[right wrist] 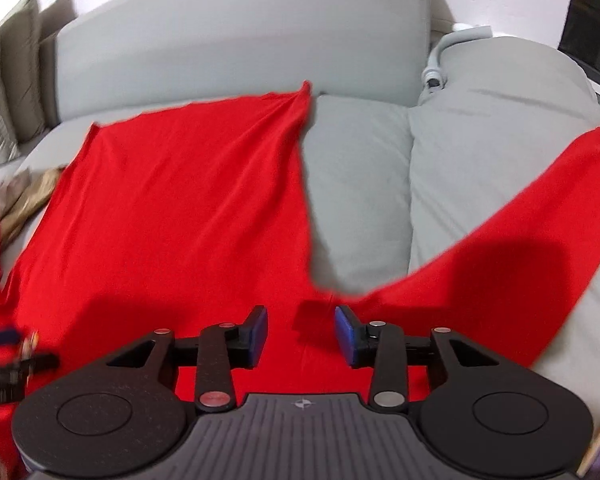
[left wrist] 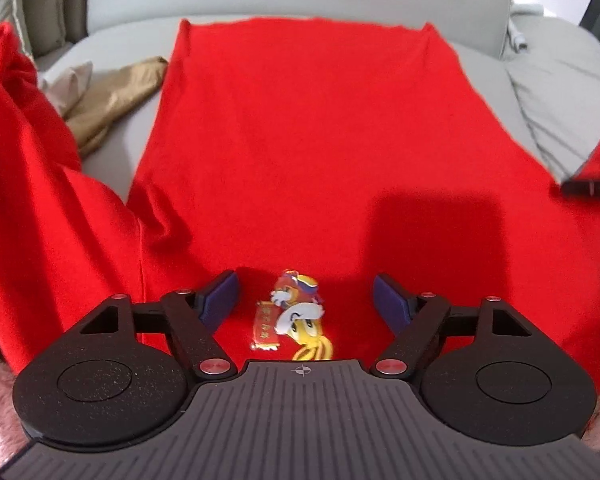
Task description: Fold clothes
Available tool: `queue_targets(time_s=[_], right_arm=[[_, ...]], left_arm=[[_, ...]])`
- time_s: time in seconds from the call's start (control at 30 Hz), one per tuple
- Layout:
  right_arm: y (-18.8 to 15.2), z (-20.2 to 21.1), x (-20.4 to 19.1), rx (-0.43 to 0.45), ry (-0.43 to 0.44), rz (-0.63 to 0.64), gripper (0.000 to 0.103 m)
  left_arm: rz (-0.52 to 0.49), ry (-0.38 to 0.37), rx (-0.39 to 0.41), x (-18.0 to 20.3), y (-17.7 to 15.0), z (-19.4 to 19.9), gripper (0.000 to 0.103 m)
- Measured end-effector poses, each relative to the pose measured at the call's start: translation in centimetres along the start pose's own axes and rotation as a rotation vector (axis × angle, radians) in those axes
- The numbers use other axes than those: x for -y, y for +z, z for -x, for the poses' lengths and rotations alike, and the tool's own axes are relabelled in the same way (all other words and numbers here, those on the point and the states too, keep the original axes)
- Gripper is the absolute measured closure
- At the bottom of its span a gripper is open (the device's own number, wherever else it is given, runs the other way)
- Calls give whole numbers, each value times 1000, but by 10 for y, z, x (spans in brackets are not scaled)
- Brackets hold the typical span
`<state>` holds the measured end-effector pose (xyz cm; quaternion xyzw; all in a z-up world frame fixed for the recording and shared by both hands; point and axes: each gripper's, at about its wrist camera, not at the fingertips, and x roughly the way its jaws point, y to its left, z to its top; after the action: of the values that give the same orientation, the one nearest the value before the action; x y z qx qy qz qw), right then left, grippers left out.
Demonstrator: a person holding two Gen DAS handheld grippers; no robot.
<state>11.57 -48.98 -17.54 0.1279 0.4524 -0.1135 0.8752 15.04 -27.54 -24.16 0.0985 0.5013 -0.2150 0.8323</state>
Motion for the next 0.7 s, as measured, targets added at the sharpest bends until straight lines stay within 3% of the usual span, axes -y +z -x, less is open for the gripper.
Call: queue_targets(time_s=[0.27,0.43,0.47,0.5,0.6,0.67,0.7], right_arm=[[59,-69,3,19,2,-34,66],[77,-110,-2,1,-11,-29,66],[78,-114,-3,-4,-8,-26,63],[79,-119,-5,1,-3,-17,54],[80,-127,-11,5,-16,20,54],[80,-128,-12,2,-22,30,61],[80,-126,-12,-3,0,39,79]], left_arm=[[62,-51,-44,-10,4,-9,15],[59,-65,-43,-12,2,-9,14],[55,-67,-42,-11,1,-9,14],[52,-68,-41,-11,1,-9,13],[49,-73,-42,-10,0,-10,10],[48,-74,-43,-9,0,-10,9],[46,-75,-42,-9,0,-10,9]])
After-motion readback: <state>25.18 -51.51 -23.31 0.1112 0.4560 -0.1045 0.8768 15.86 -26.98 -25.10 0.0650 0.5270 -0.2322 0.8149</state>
